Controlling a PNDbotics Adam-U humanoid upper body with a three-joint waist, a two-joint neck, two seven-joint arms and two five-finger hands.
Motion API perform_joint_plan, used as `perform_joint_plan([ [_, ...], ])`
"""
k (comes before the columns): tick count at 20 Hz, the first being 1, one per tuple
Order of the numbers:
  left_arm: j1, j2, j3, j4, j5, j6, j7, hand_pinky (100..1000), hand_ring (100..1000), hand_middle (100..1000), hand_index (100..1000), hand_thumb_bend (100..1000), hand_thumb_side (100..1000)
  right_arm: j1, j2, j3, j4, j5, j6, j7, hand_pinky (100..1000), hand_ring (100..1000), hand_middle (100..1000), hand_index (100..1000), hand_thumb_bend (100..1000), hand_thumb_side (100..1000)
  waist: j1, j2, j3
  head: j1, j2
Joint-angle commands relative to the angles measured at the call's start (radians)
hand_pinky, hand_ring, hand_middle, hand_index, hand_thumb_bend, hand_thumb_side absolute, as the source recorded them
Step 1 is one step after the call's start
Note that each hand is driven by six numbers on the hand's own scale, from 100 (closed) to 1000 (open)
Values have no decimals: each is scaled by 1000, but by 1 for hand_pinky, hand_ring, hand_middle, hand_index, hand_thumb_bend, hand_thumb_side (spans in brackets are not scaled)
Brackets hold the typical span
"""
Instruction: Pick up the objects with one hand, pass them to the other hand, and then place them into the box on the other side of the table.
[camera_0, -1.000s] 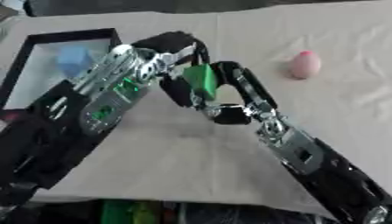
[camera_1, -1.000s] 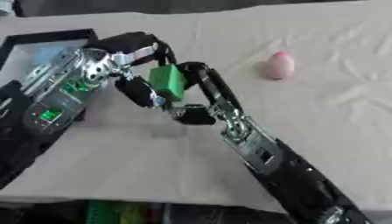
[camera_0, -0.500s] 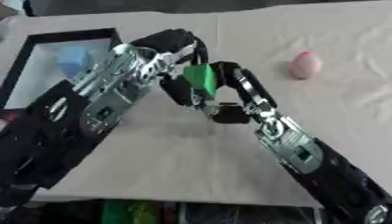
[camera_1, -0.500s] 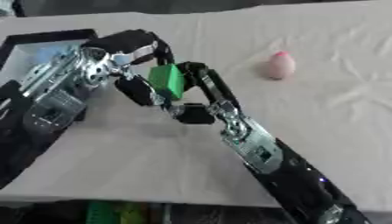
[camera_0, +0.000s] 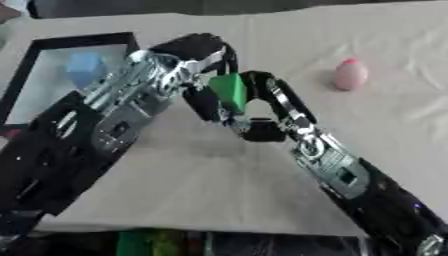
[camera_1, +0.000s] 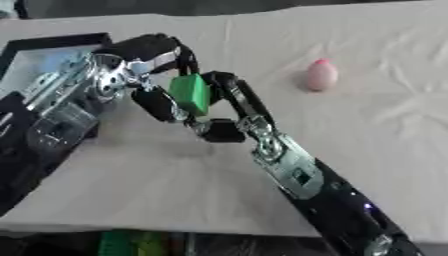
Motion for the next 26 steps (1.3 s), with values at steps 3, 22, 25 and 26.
perform_joint_plan([
  [3,-18,13,6,-15,7,40,-24,795,722,478,508,248,100,-13,-8,-5,-21,19,-2,4,621,612,569,598,100,100,-4,-14,2,5,-1],
  [22,-19,25,8,-42,-25,21,-27,785,690,435,450,265,100,-6,0,-19,26,93,121,55,671,722,699,769,384,240,-2,-13,3,6,-1],
  [25,-17,32,9,-53,-34,19,-38,784,686,431,451,274,100,-5,1,-22,28,85,154,40,668,722,698,769,383,246,-3,-13,4,7,-1],
  [26,-16,34,11,-55,-38,19,-42,782,686,430,451,278,100,-4,1,-24,28,80,161,32,666,720,697,768,382,243,-3,-13,4,7,-1],
])
